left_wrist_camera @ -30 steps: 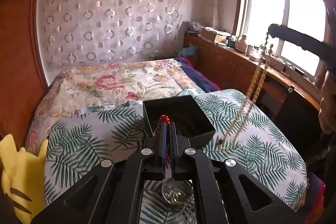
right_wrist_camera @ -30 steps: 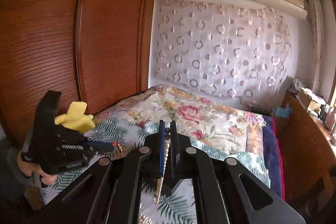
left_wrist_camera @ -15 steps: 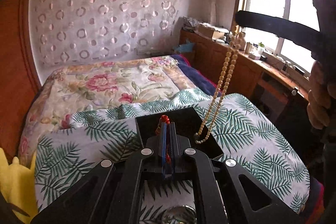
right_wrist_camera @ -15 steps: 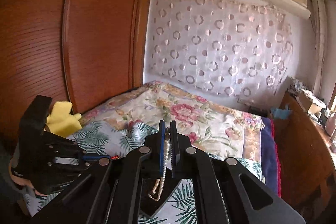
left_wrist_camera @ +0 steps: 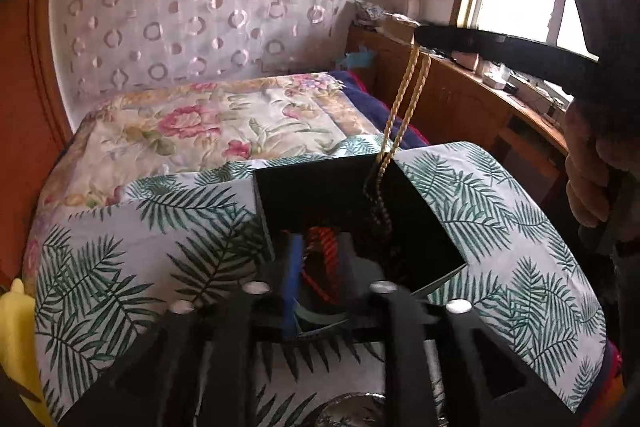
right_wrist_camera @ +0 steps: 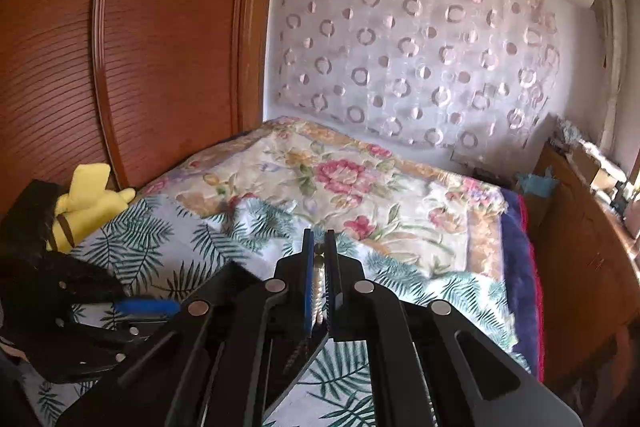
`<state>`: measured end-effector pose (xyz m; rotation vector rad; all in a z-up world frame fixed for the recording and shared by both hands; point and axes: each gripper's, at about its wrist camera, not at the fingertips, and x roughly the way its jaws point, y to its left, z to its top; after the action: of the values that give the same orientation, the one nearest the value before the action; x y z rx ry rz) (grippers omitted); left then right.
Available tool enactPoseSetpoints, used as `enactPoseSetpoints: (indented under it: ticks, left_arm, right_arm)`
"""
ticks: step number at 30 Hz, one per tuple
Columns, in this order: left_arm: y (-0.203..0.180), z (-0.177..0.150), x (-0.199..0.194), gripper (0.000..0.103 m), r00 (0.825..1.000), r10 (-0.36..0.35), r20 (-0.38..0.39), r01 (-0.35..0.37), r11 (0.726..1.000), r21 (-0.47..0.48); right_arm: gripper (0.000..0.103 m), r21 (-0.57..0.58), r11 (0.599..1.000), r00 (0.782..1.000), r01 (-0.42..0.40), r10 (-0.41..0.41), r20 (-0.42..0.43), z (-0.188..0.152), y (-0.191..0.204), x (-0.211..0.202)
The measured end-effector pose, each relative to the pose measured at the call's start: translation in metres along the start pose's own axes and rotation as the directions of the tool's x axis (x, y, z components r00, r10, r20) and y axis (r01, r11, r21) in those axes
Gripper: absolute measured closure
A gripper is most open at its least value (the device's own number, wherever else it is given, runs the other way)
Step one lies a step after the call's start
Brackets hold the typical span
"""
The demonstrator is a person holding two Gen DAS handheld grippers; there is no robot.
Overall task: Organize jewelry
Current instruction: 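Lower the red bracelet and gold chain into the black box, opening both grippers, then close the right gripper on the silver hairpins in the pile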
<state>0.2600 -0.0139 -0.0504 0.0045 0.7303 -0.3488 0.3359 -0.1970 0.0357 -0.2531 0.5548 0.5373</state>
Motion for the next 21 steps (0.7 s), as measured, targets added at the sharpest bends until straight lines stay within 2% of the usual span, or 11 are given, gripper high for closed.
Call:
enactPoseSetpoints:
  ticks: [1, 6, 8, 10, 14, 16, 17, 19, 21]
  left_arm:
    - [0.0, -0.001, -0.002, 0.068, 1.0, 0.007, 0.006, -0.007, 1.0, 0.001]
    - [0.002, -0.01, -0.013, 0.05, 0.999, 0.036, 0.028, -0.036, 0.999, -0.003]
    - [0.001, -0.014, -0.019, 0.043, 0.998, 0.042, 0.04, -0.041, 0.999, -0.007]
    - [0.001, -0.018, -0.026, 0.03, 0.997, 0.059, 0.056, -0.059, 0.998, -0.011]
    - [0.001, -0.025, -0.037, 0.015, 0.994, 0.078, 0.081, -0.076, 0.997, -0.025]
    - [0.003, -0.031, -0.044, 0.013, 0.992, 0.092, 0.091, -0.09, 0.996, -0.03]
    - [0.003, -0.034, -0.046, 0.012, 0.991, 0.096, 0.091, -0.093, 0.995, -0.03]
    - [0.006, -0.042, -0.05, 0.011, 0.99, 0.108, 0.087, -0.105, 0.994, -0.036]
    - [0.008, -0.051, -0.054, 0.011, 0.99, 0.111, 0.083, -0.107, 0.993, -0.046]
  right_arm:
    - [0.097, 0.002, 1.0, 1.0, -0.009, 0.009, -0.01, -0.004, 0.001, 0.004]
    - [0.097, 0.012, 0.999, 0.998, -0.031, 0.032, -0.059, -0.023, 0.007, 0.019]
    - [0.097, 0.015, 0.999, 0.997, -0.028, 0.03, -0.077, -0.029, 0.009, 0.024]
    - [0.097, 0.032, 0.999, 0.995, -0.033, 0.036, -0.096, -0.036, 0.009, 0.029]
    - [0.096, 0.041, 0.999, 0.993, -0.02, 0.025, -0.117, -0.043, 0.009, 0.033]
    - [0.082, 0.05, 0.999, 0.993, -0.017, 0.023, -0.116, -0.045, 0.01, 0.029]
    - [0.079, 0.051, 0.999, 0.993, -0.019, 0.025, -0.113, -0.046, 0.011, 0.027]
    - [0.067, 0.051, 0.998, 0.994, -0.021, 0.026, -0.102, -0.049, 0.013, 0.018]
    - [0.067, 0.062, 0.998, 0.995, -0.017, 0.023, -0.097, -0.057, 0.016, 0.006]
